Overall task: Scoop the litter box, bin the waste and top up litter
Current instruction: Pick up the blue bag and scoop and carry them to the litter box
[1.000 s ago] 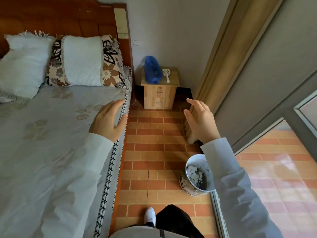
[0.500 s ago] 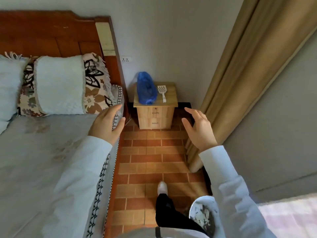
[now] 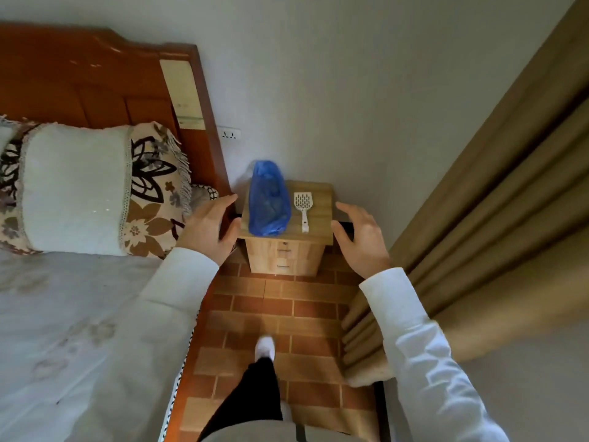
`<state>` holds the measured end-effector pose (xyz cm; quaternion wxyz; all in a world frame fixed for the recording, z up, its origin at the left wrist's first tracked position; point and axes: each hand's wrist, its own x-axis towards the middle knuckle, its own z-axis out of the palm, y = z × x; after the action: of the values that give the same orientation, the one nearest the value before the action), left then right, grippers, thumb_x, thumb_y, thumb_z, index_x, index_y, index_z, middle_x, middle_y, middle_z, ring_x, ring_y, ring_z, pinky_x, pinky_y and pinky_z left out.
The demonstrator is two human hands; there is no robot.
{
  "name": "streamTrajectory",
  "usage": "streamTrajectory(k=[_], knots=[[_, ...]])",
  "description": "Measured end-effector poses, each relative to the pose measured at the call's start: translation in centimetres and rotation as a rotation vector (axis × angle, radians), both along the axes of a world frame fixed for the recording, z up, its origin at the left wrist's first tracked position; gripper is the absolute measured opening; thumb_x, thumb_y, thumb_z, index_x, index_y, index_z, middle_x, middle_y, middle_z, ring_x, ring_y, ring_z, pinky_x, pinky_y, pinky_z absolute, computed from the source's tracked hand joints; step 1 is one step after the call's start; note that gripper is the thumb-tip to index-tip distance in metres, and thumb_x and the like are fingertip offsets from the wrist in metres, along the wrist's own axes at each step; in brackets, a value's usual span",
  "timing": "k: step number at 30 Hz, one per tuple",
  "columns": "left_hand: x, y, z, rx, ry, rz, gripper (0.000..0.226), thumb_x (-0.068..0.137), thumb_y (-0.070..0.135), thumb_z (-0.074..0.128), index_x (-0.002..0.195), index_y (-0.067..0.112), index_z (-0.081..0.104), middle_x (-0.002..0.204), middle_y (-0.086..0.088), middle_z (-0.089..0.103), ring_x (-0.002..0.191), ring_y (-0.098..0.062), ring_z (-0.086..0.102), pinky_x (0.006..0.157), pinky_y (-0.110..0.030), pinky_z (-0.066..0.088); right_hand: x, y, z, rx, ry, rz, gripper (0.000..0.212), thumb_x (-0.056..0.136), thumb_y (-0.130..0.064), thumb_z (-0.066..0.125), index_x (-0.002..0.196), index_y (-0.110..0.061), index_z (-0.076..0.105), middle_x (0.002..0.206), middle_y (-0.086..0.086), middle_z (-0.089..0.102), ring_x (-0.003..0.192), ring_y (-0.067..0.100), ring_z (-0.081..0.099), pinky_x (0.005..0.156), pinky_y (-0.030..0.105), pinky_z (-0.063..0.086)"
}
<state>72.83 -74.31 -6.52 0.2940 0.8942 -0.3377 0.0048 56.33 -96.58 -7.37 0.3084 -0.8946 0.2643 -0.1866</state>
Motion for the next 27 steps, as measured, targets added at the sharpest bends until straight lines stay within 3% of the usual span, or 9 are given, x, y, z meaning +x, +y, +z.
streamTrajectory(k=[10, 16, 23, 27], knots=[[12.2, -12.2, -5.3, 0.073, 0.137, 0.062, 0.044, 0.094, 0.024, 0.051, 0.137, 0.016, 0.046, 0.136, -0.007, 0.052, 0.122, -0.026, 0.050, 0.101, -0.037, 0.040, 13.1, -12.3, -4.9, 0.106, 0.052, -0.025, 0.039, 0.097, -0.032, 0.050, 0.135, -0.023, 0.046, 0.139, -0.001, 0.048, 0.127, 0.016, 0.044, 0.096, 0.022, 0.033], [20.2, -19.7, -7.5, 0.114, 0.268, 0.189, 0.042, 0.094, 0.021, 0.052, 0.134, 0.010, 0.049, 0.134, -0.014, 0.053, 0.122, -0.031, 0.049, 0.101, -0.036, 0.037, 22.3, -19.8, -6.9, 0.178, 0.102, -0.042, 0.038, 0.098, -0.035, 0.046, 0.134, -0.022, 0.047, 0.134, 0.002, 0.049, 0.125, 0.018, 0.046, 0.095, 0.026, 0.036], [26.3, -24.7, -14.1, 0.243, 0.569, 0.374, 0.040, 0.086, 0.034, 0.045, 0.116, 0.014, 0.062, 0.117, -0.015, 0.064, 0.103, -0.034, 0.061, 0.089, -0.040, 0.049, 29.9, -25.0, -11.7, 0.279, 0.185, -0.073, 0.037, 0.098, -0.035, 0.047, 0.130, -0.017, 0.051, 0.130, 0.004, 0.053, 0.113, 0.015, 0.053, 0.085, 0.022, 0.039], [27.5, -27.2, -19.3, 0.290, 0.726, 0.543, 0.028, 0.091, 0.019, 0.050, 0.112, 0.008, 0.063, 0.113, -0.019, 0.065, 0.104, -0.036, 0.060, 0.084, -0.035, 0.046, 33.5, -27.1, -17.1, 0.316, 0.231, -0.103, 0.029, 0.097, -0.031, 0.050, 0.121, -0.016, 0.056, 0.123, 0.007, 0.057, 0.111, 0.021, 0.057, 0.084, 0.025, 0.042]])
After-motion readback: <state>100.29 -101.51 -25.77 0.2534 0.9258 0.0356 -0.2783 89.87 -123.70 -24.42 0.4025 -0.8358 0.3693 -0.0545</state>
